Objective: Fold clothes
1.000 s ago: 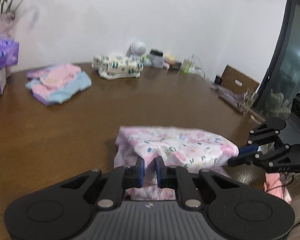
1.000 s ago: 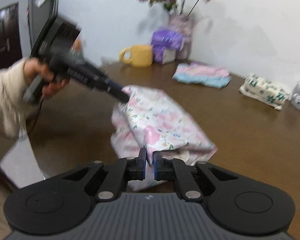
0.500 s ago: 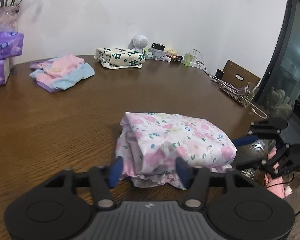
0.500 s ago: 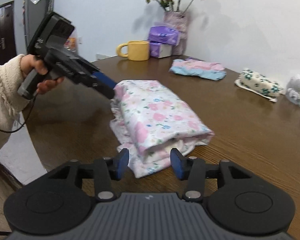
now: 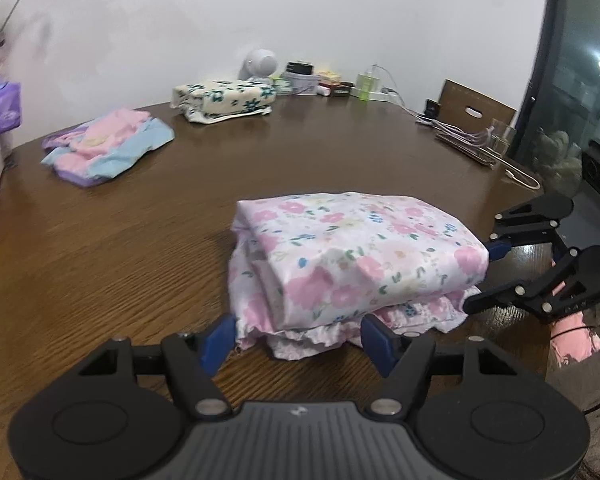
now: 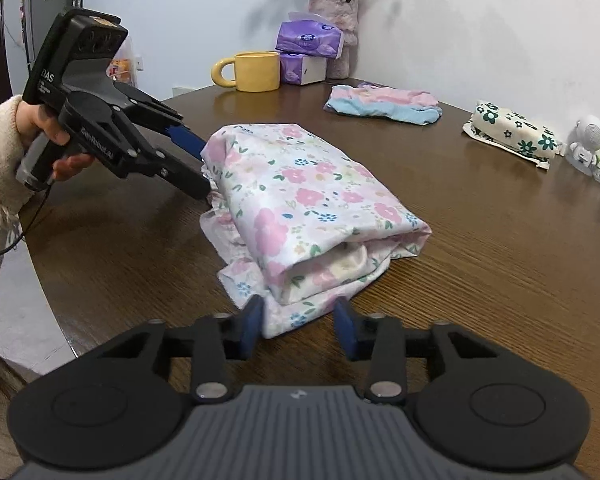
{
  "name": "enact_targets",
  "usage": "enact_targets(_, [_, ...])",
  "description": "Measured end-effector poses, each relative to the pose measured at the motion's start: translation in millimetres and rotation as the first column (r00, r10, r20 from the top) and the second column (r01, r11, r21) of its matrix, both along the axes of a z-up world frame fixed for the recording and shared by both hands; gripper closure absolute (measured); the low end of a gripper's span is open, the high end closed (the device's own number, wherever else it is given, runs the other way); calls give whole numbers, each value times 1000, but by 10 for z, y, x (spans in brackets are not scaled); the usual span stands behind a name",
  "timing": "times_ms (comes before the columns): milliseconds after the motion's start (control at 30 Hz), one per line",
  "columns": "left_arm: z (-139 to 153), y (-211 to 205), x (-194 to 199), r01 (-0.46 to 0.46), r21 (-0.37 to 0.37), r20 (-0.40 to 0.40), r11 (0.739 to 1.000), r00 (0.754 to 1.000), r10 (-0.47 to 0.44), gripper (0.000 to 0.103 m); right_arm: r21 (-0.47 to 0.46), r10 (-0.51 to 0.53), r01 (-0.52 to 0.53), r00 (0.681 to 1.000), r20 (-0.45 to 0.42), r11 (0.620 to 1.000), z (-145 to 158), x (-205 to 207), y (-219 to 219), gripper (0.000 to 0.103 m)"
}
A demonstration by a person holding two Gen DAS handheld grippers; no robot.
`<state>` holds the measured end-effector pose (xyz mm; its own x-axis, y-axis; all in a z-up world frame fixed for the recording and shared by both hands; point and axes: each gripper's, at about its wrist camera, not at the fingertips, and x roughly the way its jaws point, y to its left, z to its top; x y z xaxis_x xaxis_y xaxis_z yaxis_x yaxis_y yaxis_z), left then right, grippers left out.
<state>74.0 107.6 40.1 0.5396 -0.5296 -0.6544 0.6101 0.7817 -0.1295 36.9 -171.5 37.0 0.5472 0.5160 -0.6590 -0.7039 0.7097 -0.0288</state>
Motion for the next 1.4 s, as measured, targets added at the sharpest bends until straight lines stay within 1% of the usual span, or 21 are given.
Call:
enact_targets(33, [-8, -31, -8, 9, 6, 1, 1000, 1000, -9, 53, -2, -5, 5, 1000, 4, 1000, 6, 8, -2, 86])
enact_targets(200, [-38, -237, -106, 19, 17, 10, 1000, 1000, -19, 62, 4, -60, 61, 998, -14, 998, 4, 166, -139, 87])
enact_targets(233, [-43, -281, -138, 20, 13, 12, 1000, 1000, -21, 63, 17, -58, 59, 998, -26, 998, 8, 181, -175, 83])
enact_targets(267, [-49, -325, -170, 21, 10, 13, 1000, 1000, -22, 63, 29, -60, 61, 998, -29, 998, 15, 181, -211, 73])
enact_targets(333, [-48, -387, -226, 6, 19, 28, 1000, 1000, -6, 61, 52, -63, 65, 997, -36, 997, 29, 182, -280, 62])
enact_targets(433, [-37, -428, -273, -47, 44, 66, 998, 997, 44, 53, 83, -64, 68, 996, -57, 994, 48, 216, -317, 62])
enact_targets(500, [-34, -426, -256, -68, 27, 59, 997, 996, 67, 53, 85, -59, 66, 995, -76, 994, 35, 239, -286, 62])
enact_targets(600, [-59, -457, -211, -96, 11, 36, 995, 995, 95, 61, 61, -70, 74, 996, -54, 995, 6, 228, -203, 67])
enact_targets(667, [-78, -481, -207, -124, -6, 26, 992, 992, 124, 71, 64, -92, 94, 995, -46, 993, -4, 250, -183, 87])
enact_targets(800, [-103, -533, -258, -176, -82, 8, 981, 984, 177, 75, 103, -145, 150, 988, -57, 983, -28, 377, -251, 88])
enact_targets(833, [-105, -541, -280, -181, -93, 9, 979, 983, 182, 73, 110, -141, 148, 988, -64, 983, -25, 377, -274, 86])
enact_targets(867, [-107, -548, -303, -185, -104, 10, 977, 982, 187, 65, 118, -137, 145, 988, -71, 982, -21, 375, -300, 79])
enact_targets(900, [-93, -534, -327, -192, -107, 11, 976, 981, 194, 59, 125, -132, 141, 988, -77, 982, -10, 358, -344, 71])
enact_targets(933, [-76, -518, -352, -199, -109, 12, 974, 979, 202, 48, 133, -127, 136, 989, -73, 982, 12, 328, -404, 58])
enact_targets(1067, [96, -350, -499, -235, -179, 59, 955, 967, 249, 36, 183, -169, 175, 984, -50, 967, 134, 298, -650, 52])
enact_targets(1133, [154, -271, -482, -244, -245, 45, 938, 964, 262, 36, 238, -190, 201, 979, -68, 950, 171, 402, -715, 52])
enact_targets(1233, [149, -202, -339, -251, -339, -41, 907, 967, 252, 40, 311, -210, 235, 971, -112, 921, 203, 573, -775, 52])
enact_targets(1300, [114, -181, -248, -251, -378, -92, 891, 968, 233, 54, 330, -204, 246, 966, -158, 911, 163, 669, -767, 53])
enact_targets(1333, [92, -174, -210, -249, -392, -113, 886, 968, 222, 71, 339, -200, 252, 963, -182, 906, 143, 716, -763, 60])
enact_targets(1367, [69, -159, -183, -241, -407, -132, 881, 970, 205, 87, 347, -196, 258, 959, -203, 902, 123, 760, -761, 75])
enact_targets(1400, [42, -139, -160, -232, -416, -145, 879, 971, 188, 94, 348, -194, 258, 958, -210, 901, 106, 773, -763, 82])
